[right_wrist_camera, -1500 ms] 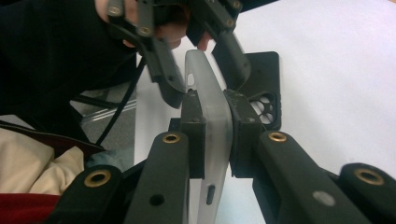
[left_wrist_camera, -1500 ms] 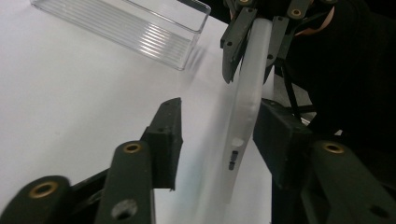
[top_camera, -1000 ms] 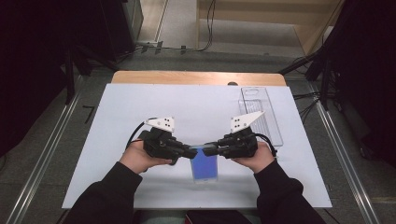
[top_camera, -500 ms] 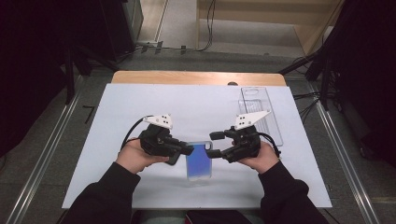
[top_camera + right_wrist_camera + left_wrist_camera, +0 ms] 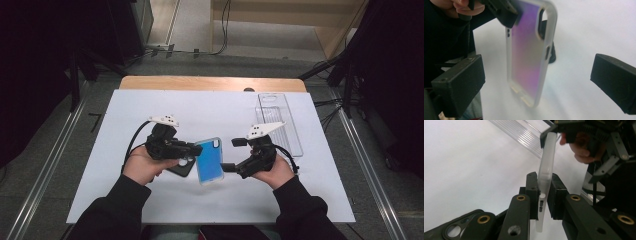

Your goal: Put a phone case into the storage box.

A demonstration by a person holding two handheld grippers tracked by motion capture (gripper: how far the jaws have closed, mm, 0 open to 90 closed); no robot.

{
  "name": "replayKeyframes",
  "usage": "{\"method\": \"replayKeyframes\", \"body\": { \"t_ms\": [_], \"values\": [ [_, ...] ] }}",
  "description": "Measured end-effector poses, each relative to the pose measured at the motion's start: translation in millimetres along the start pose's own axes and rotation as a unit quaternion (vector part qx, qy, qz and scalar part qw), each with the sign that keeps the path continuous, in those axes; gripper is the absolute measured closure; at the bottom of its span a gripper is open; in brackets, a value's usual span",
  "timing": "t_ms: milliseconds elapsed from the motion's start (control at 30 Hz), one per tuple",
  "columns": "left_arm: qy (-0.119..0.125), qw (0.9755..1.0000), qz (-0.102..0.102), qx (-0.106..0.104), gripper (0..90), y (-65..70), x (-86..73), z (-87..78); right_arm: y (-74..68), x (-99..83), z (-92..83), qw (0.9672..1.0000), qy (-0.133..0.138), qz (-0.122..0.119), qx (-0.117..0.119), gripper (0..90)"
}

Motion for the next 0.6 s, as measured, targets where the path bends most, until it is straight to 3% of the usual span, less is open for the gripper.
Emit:
{"method": "replayKeyframes", "body": {
  "t_ms": [100,200,433,600],
  "values": [
    [0.013,0.9998,-0.014,0.008,81.4,-2.3,0.5,-2.3,-2.1,-1.2,3.3,0.9999,0.004,0.005,-0.013,0.0],
    [0.024,0.9988,-0.037,0.022,81.4,-4.8,1.2,-4.7,-3.3,-0.6,5.8,0.9988,0.018,0.029,-0.036,0.0],
    [0.033,0.9963,-0.060,0.052,81.4,-6.4,2.3,-7.2,-5.5,-1.1,9.2,0.9929,0.057,0.058,-0.086,0.0],
    [0.037,0.9941,-0.074,0.070,81.4,-5.3,2.5,-6.4,-10.1,-3.8,19.8,0.9893,0.054,0.067,-0.118,0.0]
  ]
}}
Point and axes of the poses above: each handheld gripper's, and its own axes: z roughly forward along the jaws, x roughly out of its top, y roughly to its right, the point moved 2 cm from there along z, roughly forward along the jaws, and after that the axes turned 2 degrees about z, right-handed, at the moved point
